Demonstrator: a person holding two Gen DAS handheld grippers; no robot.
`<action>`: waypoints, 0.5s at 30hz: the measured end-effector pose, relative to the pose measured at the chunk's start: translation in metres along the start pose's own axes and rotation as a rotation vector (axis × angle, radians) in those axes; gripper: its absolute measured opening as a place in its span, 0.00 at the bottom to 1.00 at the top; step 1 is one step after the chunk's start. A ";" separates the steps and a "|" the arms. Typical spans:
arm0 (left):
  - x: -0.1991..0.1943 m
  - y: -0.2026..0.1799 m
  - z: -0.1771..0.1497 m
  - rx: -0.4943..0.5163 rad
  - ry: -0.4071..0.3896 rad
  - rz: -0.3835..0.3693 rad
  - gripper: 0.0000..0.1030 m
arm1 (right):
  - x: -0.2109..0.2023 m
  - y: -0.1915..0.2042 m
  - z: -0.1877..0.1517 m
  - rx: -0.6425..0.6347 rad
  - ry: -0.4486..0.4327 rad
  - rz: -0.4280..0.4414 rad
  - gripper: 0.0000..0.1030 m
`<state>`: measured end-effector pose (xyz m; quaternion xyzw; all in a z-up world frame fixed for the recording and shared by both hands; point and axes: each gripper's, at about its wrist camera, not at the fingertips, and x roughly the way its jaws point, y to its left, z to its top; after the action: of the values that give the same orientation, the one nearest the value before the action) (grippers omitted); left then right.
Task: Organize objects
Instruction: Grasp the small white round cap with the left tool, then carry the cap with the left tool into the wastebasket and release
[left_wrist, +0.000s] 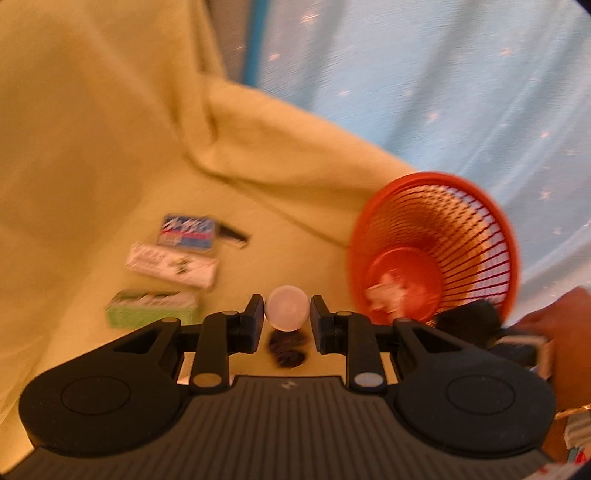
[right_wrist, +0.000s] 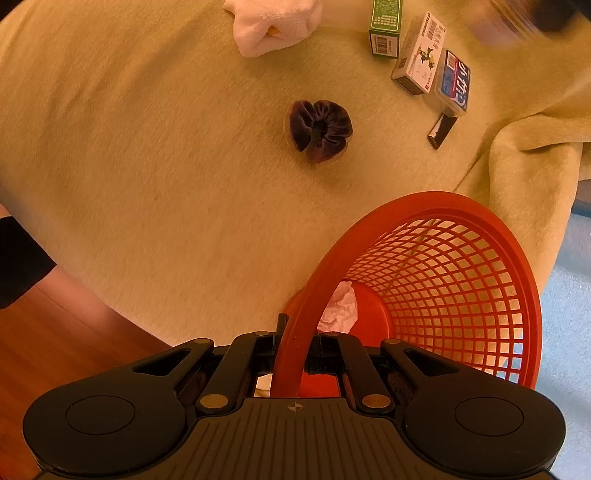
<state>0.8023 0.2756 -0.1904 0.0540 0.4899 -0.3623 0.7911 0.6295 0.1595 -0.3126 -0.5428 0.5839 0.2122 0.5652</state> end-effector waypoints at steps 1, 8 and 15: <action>-0.001 -0.006 0.004 0.009 -0.002 -0.011 0.21 | 0.000 0.000 0.000 0.001 0.000 0.000 0.02; 0.005 -0.043 0.025 0.052 -0.008 -0.086 0.21 | -0.001 -0.001 0.001 0.008 -0.001 0.002 0.02; 0.010 -0.063 0.042 0.071 -0.005 -0.126 0.21 | -0.003 -0.002 0.001 0.009 -0.001 0.003 0.02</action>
<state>0.7965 0.2055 -0.1596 0.0499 0.4771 -0.4286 0.7656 0.6309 0.1611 -0.3101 -0.5393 0.5854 0.2109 0.5675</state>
